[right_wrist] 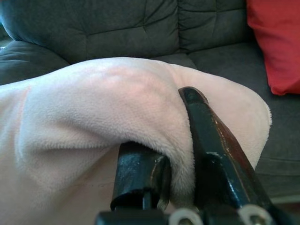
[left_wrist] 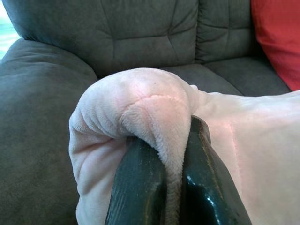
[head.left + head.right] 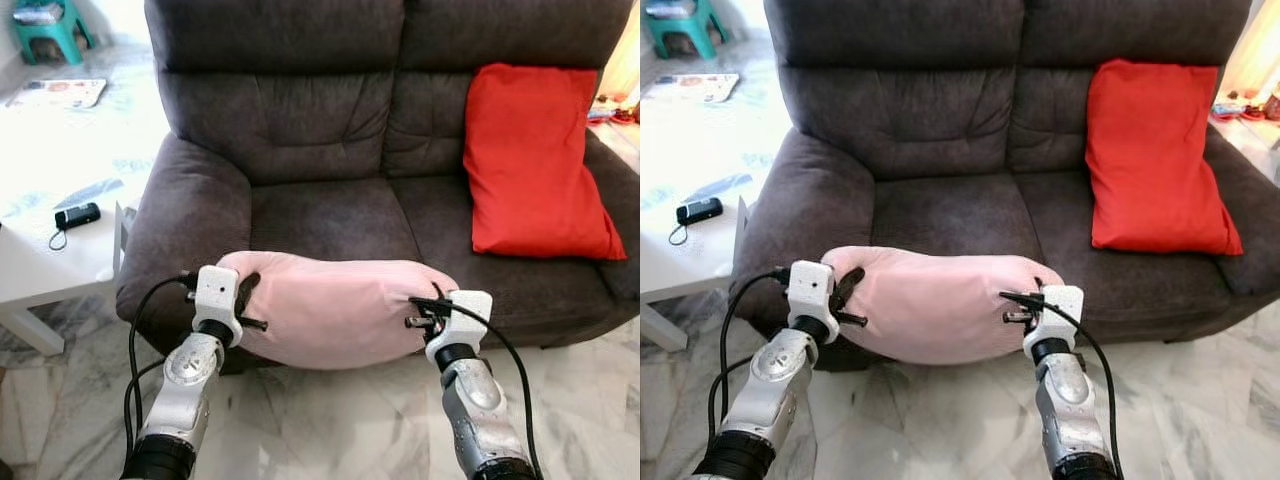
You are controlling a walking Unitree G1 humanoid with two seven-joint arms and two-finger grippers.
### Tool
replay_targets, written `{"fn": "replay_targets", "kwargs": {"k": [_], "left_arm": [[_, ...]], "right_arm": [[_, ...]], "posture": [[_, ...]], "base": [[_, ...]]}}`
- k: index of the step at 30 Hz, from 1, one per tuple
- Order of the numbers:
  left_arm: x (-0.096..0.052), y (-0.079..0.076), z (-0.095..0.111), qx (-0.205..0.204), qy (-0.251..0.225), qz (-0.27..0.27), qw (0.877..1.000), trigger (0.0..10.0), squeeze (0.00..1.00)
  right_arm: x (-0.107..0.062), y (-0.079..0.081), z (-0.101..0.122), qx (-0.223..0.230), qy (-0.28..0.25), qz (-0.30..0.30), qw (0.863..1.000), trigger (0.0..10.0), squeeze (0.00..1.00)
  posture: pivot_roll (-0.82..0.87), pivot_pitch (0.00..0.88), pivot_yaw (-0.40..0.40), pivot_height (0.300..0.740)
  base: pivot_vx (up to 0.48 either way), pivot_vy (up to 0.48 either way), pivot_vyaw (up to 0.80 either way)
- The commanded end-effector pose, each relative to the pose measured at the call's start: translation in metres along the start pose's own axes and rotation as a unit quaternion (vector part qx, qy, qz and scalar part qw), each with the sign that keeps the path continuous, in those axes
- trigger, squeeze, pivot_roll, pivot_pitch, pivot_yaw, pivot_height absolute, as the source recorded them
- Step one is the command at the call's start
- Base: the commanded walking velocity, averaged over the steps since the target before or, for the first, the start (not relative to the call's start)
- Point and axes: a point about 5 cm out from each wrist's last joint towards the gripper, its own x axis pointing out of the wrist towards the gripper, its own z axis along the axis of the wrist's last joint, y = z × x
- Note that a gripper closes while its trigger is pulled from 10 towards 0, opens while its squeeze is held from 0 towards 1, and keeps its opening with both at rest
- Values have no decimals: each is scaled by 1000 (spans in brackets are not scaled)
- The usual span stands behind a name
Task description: Move the pillow to the sofa from floor
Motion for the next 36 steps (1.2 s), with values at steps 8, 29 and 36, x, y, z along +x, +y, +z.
{"fn": "replay_targets", "kwargs": {"k": [8, 29, 36], "left_arm": [[2, 5, 12, 9, -34, 8, 999, 10000, 0], [2, 8, 14, 9, -41, 21, 999, 10000, 0], [-8, 19, 24, 9, -71, 58, 996, 10000, 0]], "right_arm": [[7, -5, 22, 2, -50, -12, 999, 10000, 0], [9, -4, 24, -1, -54, -9, 998, 10000, 0], [10, 0, 34, -4, -74, 2, 997, 10000, 0]], "posture": [[47, 54, -15, 740], [48, 75, -22, 740], [53, 81, -23, 740]], "base": [[0, 0, 0], [0, -160, -240], [0, 0, 0]]}}
